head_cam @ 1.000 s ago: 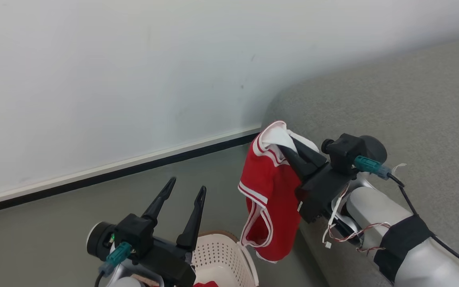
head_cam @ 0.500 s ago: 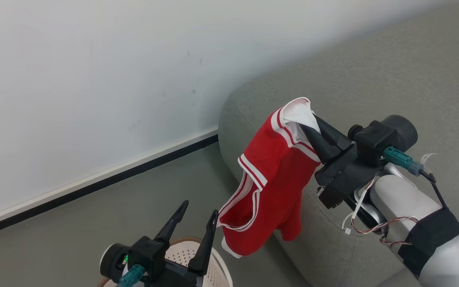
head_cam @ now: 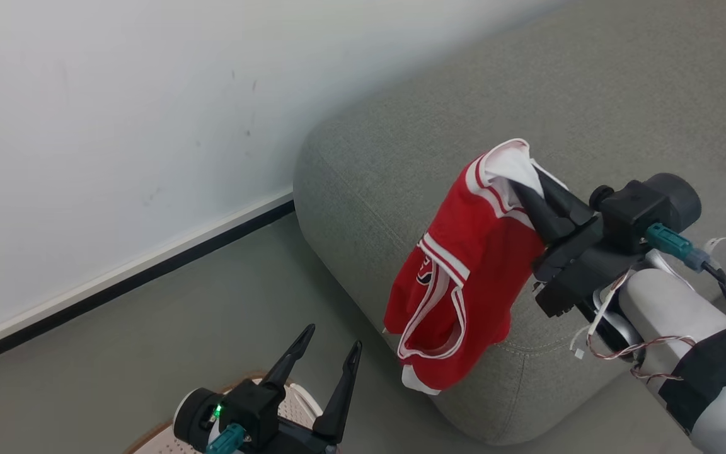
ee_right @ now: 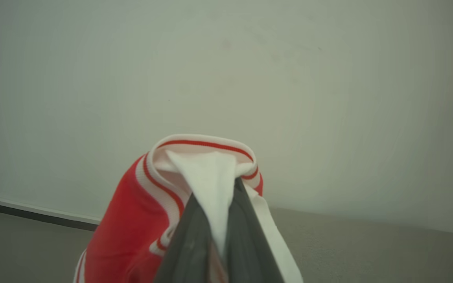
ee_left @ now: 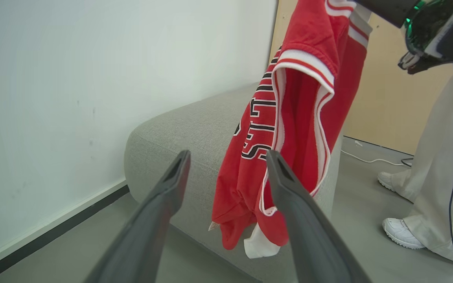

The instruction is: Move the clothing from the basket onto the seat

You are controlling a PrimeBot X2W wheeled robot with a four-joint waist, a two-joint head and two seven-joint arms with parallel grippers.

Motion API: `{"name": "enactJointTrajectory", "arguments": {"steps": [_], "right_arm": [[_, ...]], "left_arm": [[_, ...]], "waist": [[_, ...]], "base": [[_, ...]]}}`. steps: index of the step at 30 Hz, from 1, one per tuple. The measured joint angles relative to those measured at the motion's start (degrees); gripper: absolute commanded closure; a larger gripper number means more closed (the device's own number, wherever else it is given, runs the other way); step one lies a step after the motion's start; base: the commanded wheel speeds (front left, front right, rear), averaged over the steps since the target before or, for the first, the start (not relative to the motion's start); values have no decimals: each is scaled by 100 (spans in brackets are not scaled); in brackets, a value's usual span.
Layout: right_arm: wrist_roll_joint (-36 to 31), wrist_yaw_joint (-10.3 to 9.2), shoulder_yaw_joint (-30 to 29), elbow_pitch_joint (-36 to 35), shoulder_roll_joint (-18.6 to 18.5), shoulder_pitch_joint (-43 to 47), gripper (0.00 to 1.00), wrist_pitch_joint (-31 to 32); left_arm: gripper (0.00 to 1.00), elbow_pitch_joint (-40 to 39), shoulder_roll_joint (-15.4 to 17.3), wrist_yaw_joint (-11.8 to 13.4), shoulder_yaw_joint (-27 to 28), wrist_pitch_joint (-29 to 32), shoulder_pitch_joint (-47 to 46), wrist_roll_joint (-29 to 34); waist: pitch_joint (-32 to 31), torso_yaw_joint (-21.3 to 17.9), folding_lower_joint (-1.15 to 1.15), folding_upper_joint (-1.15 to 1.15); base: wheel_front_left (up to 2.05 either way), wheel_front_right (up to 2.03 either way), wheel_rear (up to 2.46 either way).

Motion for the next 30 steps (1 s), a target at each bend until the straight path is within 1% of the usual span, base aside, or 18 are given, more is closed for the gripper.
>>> {"name": "enactJointTrajectory", "arguments": {"steps": [5,15,22,26,30], "right_arm": [[9,3,-177,215,-29,-204,100,0],[49,129,-670,834,-103,-1781,100,-1],[13,155,-1091,1343,-494,-2816,100,-1],[5,155,-1278,1594,-742,-3179,100,-2],[-64,154,-1412,1894,-1066,-3538,100,-1]], "left_arm": [[0,-1,-1,1,-22,29,-19,15],[0,-171,130,34,1,154,-247,116],[0,-423,244,32,0,240,-478,305],[0,-606,332,29,0,313,-618,367],[0,-767,383,16,-23,369,-812,437]], "waist": [[148,22,0,0],[553,252,0,0],[962,500,0,0],[1225,664,1,0],[1497,836,1,1]], "base": [[0,0,0],[0,0,0],[0,0,0],[0,0,0],[0,0,0]]}}
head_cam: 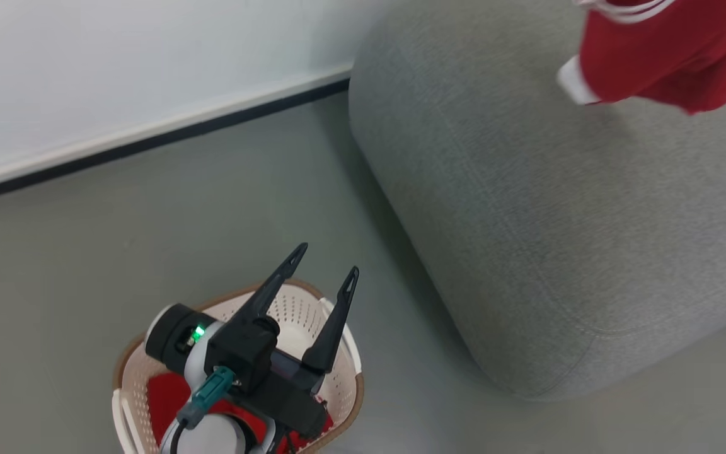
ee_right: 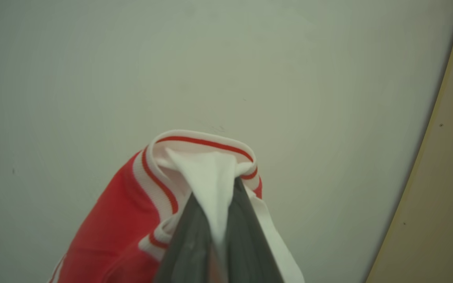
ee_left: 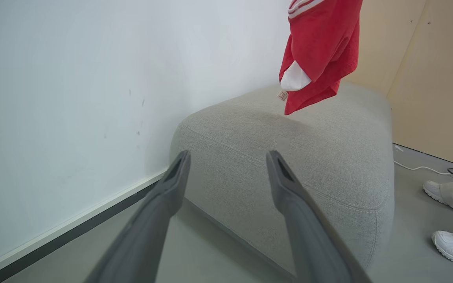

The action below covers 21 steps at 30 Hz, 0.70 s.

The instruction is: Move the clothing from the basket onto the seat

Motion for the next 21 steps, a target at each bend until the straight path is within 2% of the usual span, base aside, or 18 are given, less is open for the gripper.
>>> {"name": "enactJointTrajectory", "arguments": {"steps": [6,12,15,21], "right_arm": [[-8,-29,-152,250,-207,-266,100,-1],[-7,-62,-244,558,-212,-409,100,0],[-4,-113,-323,704,-211,-442,100,-1],[36,-354,-412,1147,-20,-310,100,-1]], "left_arm": [[0,-168,27,-42,-49,99,-164,68],[0,-376,113,-44,-86,244,-326,231],[0,-432,126,-46,-88,290,-416,255],[0,-511,233,-49,-81,372,-474,286]], "waist": [[341,206,0,0],[799,426,-1,0],[981,485,0,0],[1293,557,0,0]], "base": [[0,0,0],[0,0,0],[0,0,0],[0,0,0]]}}
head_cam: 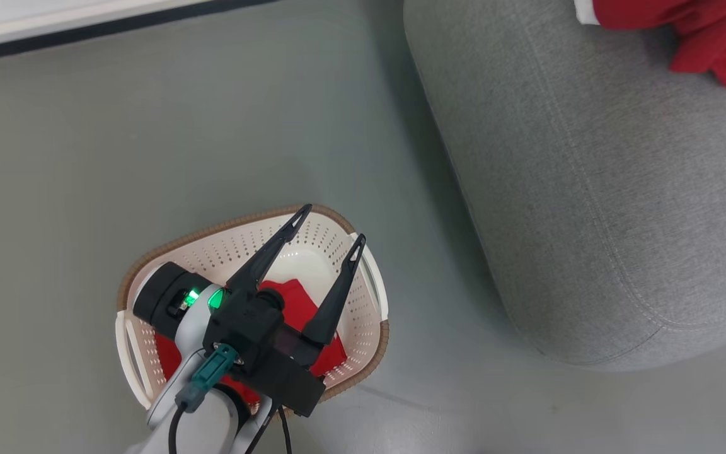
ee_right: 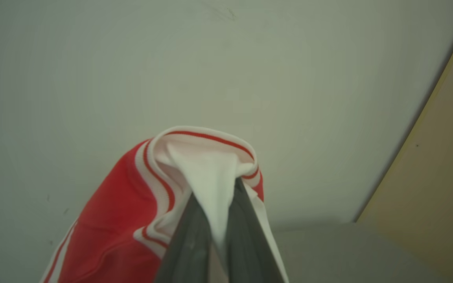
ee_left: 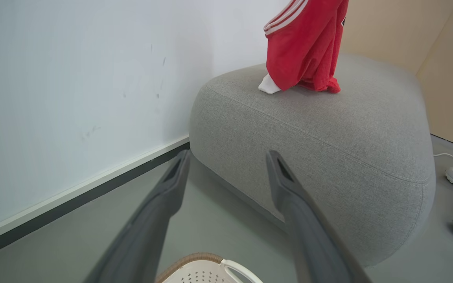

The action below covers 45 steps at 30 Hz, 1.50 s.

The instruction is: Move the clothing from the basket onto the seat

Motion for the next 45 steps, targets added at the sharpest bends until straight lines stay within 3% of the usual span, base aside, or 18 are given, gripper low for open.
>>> {"name": "enactJointTrajectory", "arguments": {"steps": [7,11,23,25,27,28,29,45], "right_arm": [[292,-209,-120,749,466,655,100,1],[480,-212,-174,1070,757,870,100,1],[577,-175,-199,1625,1095,1171,100,2],[568,-144,-159,1636,1104,1186,82,2],[532,-101,-129,1640,1132,1186,55,1],[525,-94,-114,1646,1166,1186,5,2],[520,-92,-99,1651,1201,1188,0,2],[222,202,115,1404,1451,1742,0,2]], "left_arm": [[0,-2,8,-44,-35,66,-59,30],[0,-11,32,-44,-13,66,-83,30],[0,-25,43,-35,23,67,-135,30],[0,-25,42,7,40,66,-135,30],[0,-23,52,13,71,64,-135,30],[0,-23,66,16,102,62,-133,30],[0,-23,79,29,137,58,-133,30],[0,229,115,118,288,-145,-87,-34]], "waist": [[239,76,0,0],[307,121,-1,0],[401,187,-1,-1],[407,186,-1,-1],[405,180,-1,-1],[399,170,-1,0],[394,156,-1,-1],[13,-127,-1,-1]], "base": [[0,0,0],[0,0,0],[0,0,0],[0,0,0],[0,0,0],[0,0,0],[0,0,0],[0,0,0]]}}
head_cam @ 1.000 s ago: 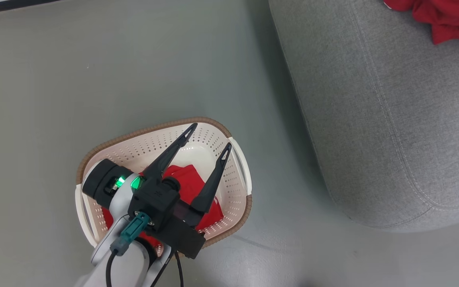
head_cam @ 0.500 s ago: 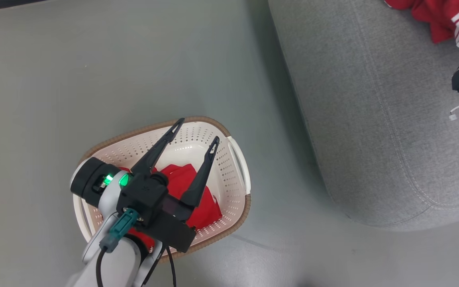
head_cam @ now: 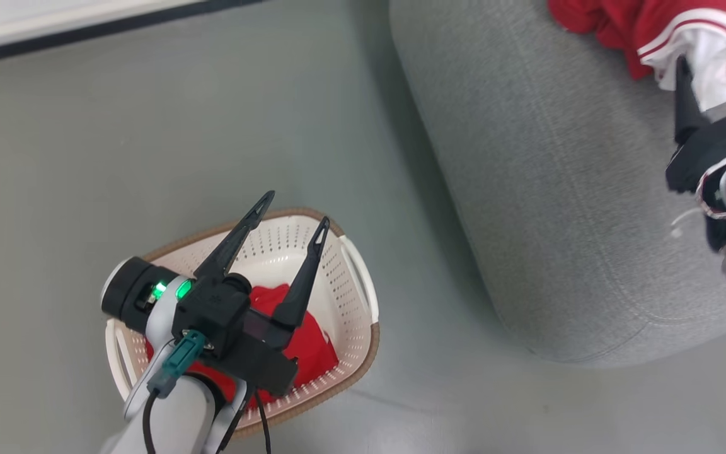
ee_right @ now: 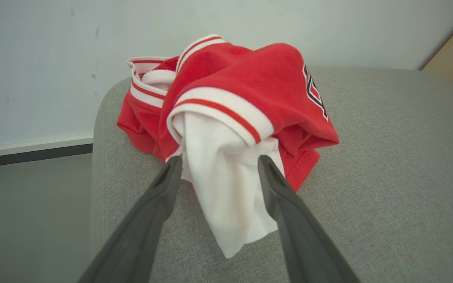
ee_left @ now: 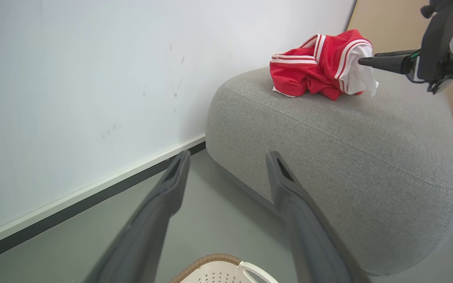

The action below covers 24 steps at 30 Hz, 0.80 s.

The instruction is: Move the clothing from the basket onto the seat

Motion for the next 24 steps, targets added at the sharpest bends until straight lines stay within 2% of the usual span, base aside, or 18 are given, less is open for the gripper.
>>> {"name": "enactJointTrajectory", "arguments": {"steps": [17,24], "right_arm": [[-210,98,91,-568,119,821,0,0],[-316,98,115,-947,375,1157,0,0]], "left_arm": [[0,666,-223,149,256,-433,520,-399],[0,936,-233,301,589,-643,850,-689]], "waist": [[-997,-103,-1,-1],[-1550,-27,-1,-1]], "base": [[0,0,0],[0,0,0]]}}
